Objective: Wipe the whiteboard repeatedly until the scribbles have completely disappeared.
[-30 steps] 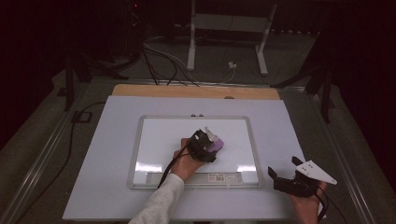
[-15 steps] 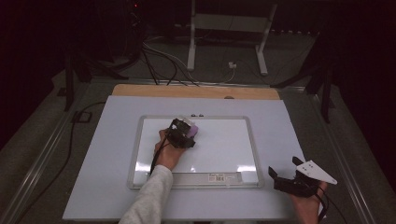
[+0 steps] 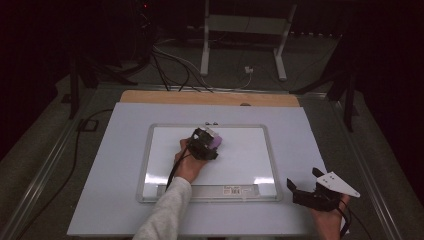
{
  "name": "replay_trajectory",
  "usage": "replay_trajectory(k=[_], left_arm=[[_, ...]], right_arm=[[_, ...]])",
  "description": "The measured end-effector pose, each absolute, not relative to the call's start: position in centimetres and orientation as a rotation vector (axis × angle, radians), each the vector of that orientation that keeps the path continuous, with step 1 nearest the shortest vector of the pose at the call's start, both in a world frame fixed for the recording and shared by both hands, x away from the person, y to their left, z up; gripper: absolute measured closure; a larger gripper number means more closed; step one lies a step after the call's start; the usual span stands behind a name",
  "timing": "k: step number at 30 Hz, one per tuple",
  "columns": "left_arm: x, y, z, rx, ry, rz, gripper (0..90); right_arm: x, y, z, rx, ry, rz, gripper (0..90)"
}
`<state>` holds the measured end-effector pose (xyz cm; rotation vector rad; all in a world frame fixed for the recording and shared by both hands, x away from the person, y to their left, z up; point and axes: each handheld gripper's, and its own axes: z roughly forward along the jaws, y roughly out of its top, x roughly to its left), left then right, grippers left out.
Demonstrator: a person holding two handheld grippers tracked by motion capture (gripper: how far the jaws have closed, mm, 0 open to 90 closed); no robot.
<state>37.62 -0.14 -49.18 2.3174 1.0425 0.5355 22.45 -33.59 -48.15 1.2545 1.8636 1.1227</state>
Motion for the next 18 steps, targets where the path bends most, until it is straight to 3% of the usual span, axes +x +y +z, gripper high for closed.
replay_trajectory(k=[5,7,18], left_arm=[[35.5,-2.9,-49.1,2.370,0.838,0.447,42.0],[35.2,-3.4,-49.1,2.381,0.814,0.470,42.0],[38.4,0.6,-49.0,2.342,1.069,0.567,42.0]], right_arm=[[22.4,-33.6,-48.1,1.253,1.864,1.125,1.6],[22.4,-33.5,-48.1,1.252,1.866,1.124,1.6],[22.4,-33.8,-48.2,1.260,1.861,1.122,1.6]])
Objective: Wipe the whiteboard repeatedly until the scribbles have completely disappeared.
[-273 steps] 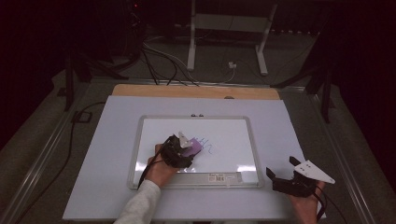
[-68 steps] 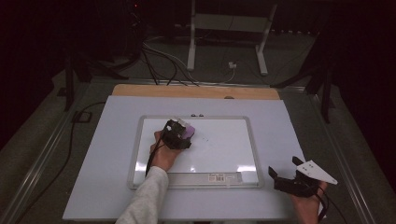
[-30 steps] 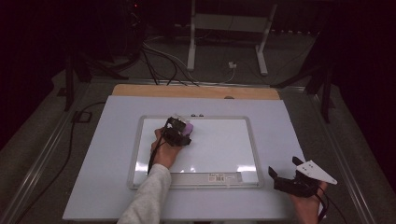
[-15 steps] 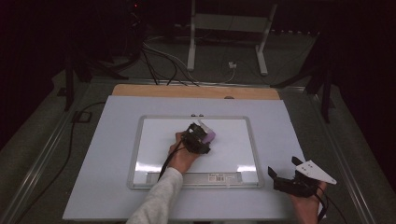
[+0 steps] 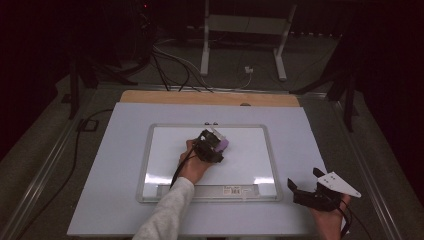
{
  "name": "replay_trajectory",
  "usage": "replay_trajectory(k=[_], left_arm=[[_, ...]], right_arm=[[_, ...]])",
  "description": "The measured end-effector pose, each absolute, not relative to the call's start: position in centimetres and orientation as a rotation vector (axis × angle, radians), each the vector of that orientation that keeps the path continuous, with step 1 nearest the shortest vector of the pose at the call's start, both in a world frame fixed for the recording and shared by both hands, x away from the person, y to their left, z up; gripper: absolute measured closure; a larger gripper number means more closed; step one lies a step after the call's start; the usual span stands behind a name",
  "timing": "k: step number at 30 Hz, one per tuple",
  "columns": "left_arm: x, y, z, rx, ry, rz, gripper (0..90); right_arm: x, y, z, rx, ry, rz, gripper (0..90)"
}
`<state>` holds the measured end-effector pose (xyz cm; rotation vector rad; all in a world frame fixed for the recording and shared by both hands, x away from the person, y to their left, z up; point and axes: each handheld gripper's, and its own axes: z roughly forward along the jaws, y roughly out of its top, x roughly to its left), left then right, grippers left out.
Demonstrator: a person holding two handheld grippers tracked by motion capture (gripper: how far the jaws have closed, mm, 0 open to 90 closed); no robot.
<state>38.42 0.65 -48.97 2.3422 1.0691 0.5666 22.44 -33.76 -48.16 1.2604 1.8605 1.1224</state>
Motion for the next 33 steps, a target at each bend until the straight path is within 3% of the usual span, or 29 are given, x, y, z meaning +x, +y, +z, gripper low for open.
replay_trajectory(k=[6,20,33], left_arm=[[39.4,3.5,-49.0,2.287,1.226,0.618,42.0],[39.4,4.9,-48.8,2.249,1.301,0.636,42.0],[36.8,6.8,-46.2,2.113,1.280,0.666,42.0]], right_arm=[[22.4,-33.7,-48.2,1.260,1.863,1.124,1.6],[22.4,-33.7,-48.1,1.257,1.862,1.122,1.6],[22.4,-33.8,-48.1,1.259,1.860,1.120,1.6]])
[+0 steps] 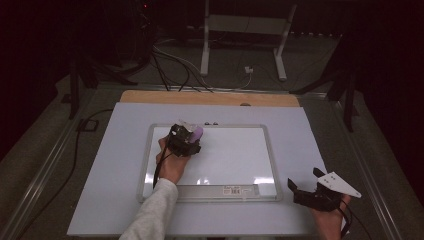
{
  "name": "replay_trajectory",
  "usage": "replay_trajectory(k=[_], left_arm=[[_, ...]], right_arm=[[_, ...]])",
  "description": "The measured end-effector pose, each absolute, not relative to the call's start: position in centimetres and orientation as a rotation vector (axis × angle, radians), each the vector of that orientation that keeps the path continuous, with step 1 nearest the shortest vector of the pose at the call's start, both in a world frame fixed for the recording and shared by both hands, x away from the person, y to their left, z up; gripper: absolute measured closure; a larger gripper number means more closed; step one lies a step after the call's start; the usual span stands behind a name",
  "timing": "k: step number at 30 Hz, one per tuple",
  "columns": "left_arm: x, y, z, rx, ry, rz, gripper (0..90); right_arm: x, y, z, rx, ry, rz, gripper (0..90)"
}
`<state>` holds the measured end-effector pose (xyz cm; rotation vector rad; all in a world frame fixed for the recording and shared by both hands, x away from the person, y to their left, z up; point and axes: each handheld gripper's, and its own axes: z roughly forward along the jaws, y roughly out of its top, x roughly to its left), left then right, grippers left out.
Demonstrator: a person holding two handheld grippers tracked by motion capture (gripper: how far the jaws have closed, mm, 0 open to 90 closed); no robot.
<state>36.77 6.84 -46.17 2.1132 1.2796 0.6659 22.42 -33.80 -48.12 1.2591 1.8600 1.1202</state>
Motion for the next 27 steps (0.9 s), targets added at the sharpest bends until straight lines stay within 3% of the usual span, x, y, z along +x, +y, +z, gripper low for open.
replay_trajectory(k=[12,27], left_arm=[[34.7,8.9,-45.2,2.061,1.316,0.683,42.0],[31.4,12.8,-47.0,2.053,1.373,0.606,41.9]], right_arm=[[22.4,-33.7,-48.1,1.258,1.860,1.119,1.6],[22.4,-33.6,-48.1,1.256,1.863,1.118,1.6]])
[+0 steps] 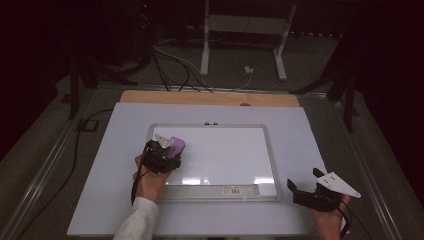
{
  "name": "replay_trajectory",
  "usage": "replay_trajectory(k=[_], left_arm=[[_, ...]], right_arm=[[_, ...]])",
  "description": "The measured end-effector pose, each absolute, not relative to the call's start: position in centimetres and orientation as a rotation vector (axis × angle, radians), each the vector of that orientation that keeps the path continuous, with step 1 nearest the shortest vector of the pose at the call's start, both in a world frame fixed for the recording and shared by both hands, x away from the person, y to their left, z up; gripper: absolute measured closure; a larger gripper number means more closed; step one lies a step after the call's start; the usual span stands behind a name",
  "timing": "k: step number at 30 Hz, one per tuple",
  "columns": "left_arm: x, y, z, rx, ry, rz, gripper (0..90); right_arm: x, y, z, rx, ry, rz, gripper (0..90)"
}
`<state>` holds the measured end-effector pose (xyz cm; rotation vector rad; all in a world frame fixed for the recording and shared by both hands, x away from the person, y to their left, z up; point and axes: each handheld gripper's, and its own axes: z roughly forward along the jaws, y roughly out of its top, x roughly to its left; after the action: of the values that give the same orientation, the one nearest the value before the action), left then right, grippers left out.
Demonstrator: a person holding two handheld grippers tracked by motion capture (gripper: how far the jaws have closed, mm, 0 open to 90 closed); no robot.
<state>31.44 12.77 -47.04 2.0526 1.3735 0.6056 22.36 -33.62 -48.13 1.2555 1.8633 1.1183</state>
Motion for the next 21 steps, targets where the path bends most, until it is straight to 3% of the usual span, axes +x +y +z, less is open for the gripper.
replay_trajectory(k=[21], left_arm=[[26.4,15.7,-48.5,2.049,1.445,0.531,41.7]], right_arm=[[22.4,-33.4,-48.3,1.251,1.875,1.113,1.6]])
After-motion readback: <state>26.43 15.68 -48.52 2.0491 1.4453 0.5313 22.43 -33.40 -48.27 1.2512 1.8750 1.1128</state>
